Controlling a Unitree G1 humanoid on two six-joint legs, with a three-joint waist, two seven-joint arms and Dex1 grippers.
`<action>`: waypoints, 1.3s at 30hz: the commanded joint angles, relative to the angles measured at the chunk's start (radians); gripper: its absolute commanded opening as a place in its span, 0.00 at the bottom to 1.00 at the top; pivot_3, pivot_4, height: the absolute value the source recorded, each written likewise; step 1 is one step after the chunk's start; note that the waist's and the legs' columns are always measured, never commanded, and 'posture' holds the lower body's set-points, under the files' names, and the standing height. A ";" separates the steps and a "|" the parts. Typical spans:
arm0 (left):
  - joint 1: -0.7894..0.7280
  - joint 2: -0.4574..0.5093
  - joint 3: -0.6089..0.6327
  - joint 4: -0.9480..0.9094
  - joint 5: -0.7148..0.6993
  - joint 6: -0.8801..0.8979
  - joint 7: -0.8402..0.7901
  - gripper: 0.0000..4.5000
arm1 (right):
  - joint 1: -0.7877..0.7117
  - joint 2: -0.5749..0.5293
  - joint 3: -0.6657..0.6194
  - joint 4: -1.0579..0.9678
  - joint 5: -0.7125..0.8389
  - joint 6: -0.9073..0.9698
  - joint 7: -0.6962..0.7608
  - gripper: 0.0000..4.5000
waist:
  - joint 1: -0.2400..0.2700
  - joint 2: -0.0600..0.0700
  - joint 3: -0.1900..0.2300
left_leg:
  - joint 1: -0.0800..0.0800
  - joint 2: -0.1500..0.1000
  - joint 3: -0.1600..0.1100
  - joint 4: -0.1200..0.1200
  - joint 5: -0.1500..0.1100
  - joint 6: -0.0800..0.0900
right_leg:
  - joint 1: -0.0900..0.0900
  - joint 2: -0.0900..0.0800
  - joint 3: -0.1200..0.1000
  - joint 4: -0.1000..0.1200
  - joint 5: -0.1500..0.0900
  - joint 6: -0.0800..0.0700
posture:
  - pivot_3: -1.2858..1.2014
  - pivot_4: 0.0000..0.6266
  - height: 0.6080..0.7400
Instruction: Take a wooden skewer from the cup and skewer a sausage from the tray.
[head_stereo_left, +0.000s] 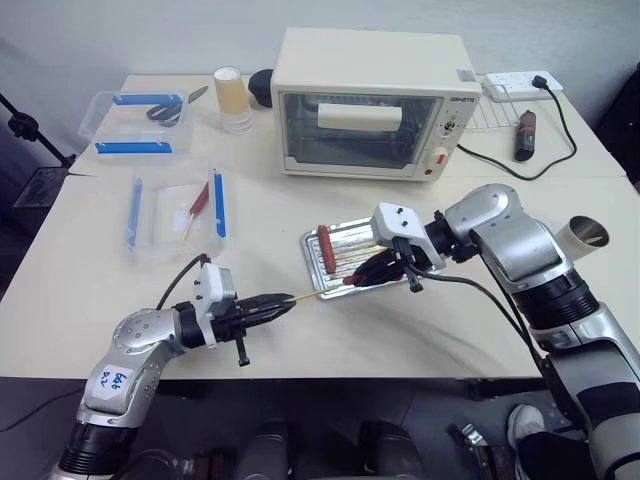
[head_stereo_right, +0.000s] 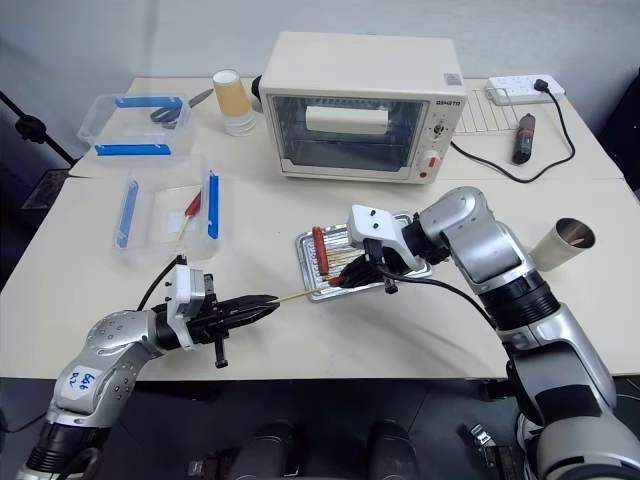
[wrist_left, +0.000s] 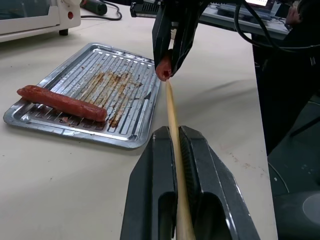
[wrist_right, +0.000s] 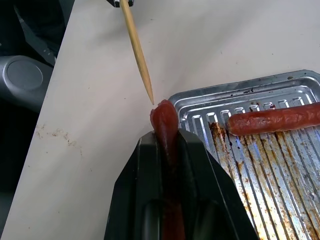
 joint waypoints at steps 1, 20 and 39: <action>0.005 0.004 0.016 -0.027 -0.020 -0.009 -0.010 0.00 | -0.013 -0.008 -0.012 -0.025 0.005 -0.001 0.003 0.03 | 0.000 0.000 0.000 | 0.000 0.000 0.000 0.000 0.000 0.000 | 0.000 0.000 0.000 0.000 0.000 0.000 | 0.52 0.24 1.00; -0.028 -0.035 -0.007 -0.006 0.001 -0.016 0.012 0.00 | -0.013 -0.012 -0.009 -0.033 0.009 0.007 0.016 0.03 | 0.001 0.000 0.000 | 0.000 0.000 0.000 0.000 0.000 0.000 | 0.000 0.000 0.000 0.000 0.000 0.000 | 0.52 0.24 1.00; -0.105 -0.083 -0.085 0.035 0.043 -0.010 0.018 0.00 | -0.013 0.001 -0.006 -0.062 0.022 0.018 0.018 0.03 | 0.003 0.000 0.000 | 0.000 0.000 0.000 0.001 0.000 0.000 | 0.000 0.000 0.000 0.000 0.000 0.000 | 0.52 0.24 1.00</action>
